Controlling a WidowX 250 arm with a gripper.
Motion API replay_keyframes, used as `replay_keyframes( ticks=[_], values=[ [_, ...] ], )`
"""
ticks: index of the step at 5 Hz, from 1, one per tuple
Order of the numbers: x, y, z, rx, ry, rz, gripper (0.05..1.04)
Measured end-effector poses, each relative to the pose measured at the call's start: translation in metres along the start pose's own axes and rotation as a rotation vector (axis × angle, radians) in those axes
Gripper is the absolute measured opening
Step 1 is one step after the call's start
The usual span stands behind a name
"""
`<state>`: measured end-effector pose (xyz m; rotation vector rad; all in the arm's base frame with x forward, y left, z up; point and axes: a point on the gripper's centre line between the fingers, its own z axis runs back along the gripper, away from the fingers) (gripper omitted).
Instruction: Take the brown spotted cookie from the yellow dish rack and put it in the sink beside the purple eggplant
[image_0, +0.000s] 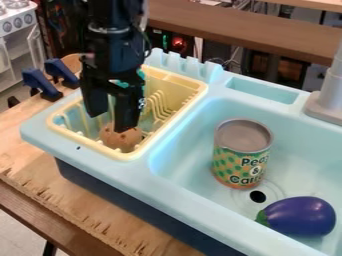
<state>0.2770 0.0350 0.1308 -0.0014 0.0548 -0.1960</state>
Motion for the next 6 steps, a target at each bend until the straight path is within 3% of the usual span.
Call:
replay_keyframes(
  ticks=[2, 4, 6],
  values=[
    [0.006, -0.002, -0.011, 0.034, -0.021, -0.01, 1.001],
    [0.017, -0.015, -0.026, 0.074, 0.027, -0.064, 0.961],
    [0.017, -0.015, -0.029, 0.069, 0.011, -0.041, 0.728]
  ],
)
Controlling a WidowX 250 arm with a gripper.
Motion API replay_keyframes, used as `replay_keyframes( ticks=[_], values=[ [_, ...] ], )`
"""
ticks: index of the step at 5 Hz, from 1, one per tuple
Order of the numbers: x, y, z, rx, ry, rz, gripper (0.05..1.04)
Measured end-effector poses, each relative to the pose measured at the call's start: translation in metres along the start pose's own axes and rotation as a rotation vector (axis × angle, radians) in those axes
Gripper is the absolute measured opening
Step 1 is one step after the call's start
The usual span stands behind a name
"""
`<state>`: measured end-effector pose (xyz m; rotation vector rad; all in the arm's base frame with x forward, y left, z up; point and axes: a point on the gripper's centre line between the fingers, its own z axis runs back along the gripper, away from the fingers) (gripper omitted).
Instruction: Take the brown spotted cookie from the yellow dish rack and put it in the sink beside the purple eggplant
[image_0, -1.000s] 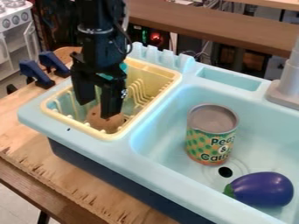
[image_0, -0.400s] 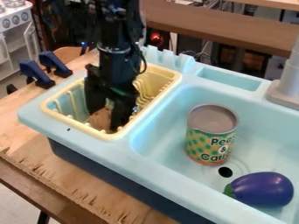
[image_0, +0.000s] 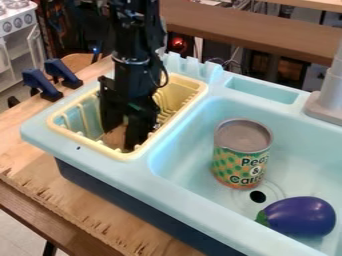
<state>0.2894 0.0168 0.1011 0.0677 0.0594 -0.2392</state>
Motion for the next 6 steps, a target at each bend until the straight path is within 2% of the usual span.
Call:
replay_keyframes(
  ticks=[1, 2, 3, 4, 5, 6],
  values=[
    [-0.002, -0.003, 0.009, -0.01, -0.024, -0.006, 0.657],
    [-0.004, -0.012, 0.047, 0.016, -0.153, -0.029, 0.633],
    [-0.006, -0.02, 0.079, 0.091, -0.21, -0.052, 0.609],
    [0.002, -0.034, 0.1, 0.15, -0.273, -0.137, 0.609],
    [0.012, -0.063, 0.107, 0.139, -0.285, -0.235, 0.609],
    [0.019, -0.109, 0.088, 0.059, -0.246, -0.331, 0.609]
  ],
)
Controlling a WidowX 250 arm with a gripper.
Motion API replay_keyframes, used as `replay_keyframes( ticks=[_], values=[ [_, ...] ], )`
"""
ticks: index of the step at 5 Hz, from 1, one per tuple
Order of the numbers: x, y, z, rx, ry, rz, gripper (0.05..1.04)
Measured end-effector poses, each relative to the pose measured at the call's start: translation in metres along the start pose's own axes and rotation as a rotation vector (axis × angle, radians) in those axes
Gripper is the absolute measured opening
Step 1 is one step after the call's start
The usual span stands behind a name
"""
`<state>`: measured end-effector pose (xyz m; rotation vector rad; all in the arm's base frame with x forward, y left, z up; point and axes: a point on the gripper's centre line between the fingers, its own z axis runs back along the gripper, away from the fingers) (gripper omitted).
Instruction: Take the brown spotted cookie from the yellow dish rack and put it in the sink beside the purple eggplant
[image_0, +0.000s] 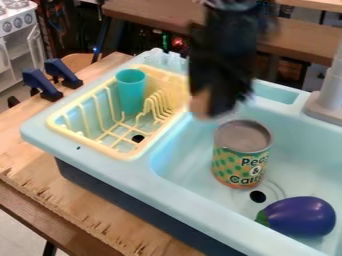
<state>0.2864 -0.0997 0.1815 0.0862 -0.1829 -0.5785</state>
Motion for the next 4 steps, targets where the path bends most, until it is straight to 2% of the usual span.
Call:
replay_keyframes(
  ticks=[1, 2, 3, 4],
  values=[
    [0.003, -0.029, -0.005, -0.05, -0.001, -0.064, 0.609],
    [0.002, -0.056, -0.009, -0.08, 0.022, -0.137, 0.609],
    [0.0, -0.08, -0.02, -0.103, 0.08, -0.209, 0.609],
    [-0.002, -0.079, -0.032, -0.12, 0.137, -0.193, 0.609]
  ],
)
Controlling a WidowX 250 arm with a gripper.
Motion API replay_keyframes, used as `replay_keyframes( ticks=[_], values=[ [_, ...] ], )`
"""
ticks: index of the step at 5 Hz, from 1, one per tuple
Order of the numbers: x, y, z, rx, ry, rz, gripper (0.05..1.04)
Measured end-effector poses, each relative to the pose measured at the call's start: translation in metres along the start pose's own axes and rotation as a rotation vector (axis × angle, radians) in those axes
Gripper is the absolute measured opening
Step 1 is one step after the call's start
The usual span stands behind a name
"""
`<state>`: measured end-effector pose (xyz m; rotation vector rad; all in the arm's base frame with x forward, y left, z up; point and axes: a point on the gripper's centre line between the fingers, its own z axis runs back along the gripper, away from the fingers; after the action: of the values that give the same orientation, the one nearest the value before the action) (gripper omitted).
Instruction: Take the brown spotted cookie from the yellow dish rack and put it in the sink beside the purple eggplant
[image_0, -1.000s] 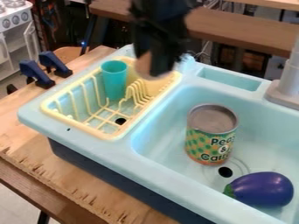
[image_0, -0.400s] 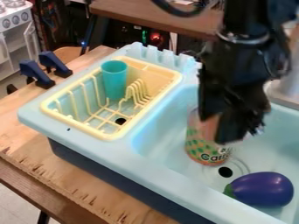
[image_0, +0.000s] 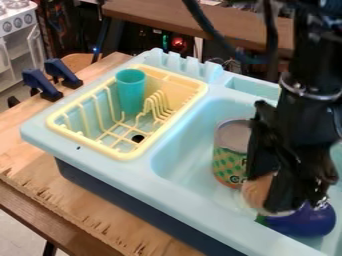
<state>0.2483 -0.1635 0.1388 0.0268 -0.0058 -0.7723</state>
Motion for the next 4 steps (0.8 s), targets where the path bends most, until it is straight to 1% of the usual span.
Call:
replay_keyframes(
  ticks=[1, 2, 3, 4],
  values=[
    [-0.001, 0.005, -0.011, -0.016, 0.037, 0.012, 0.609],
    [-0.006, 0.013, -0.018, -0.021, 0.069, 0.035, 0.609],
    [-0.01, 0.021, -0.02, -0.018, 0.08, 0.07, 0.681],
    [-0.01, 0.02, -0.021, -0.019, 0.079, 0.052, 0.965]
  ],
)
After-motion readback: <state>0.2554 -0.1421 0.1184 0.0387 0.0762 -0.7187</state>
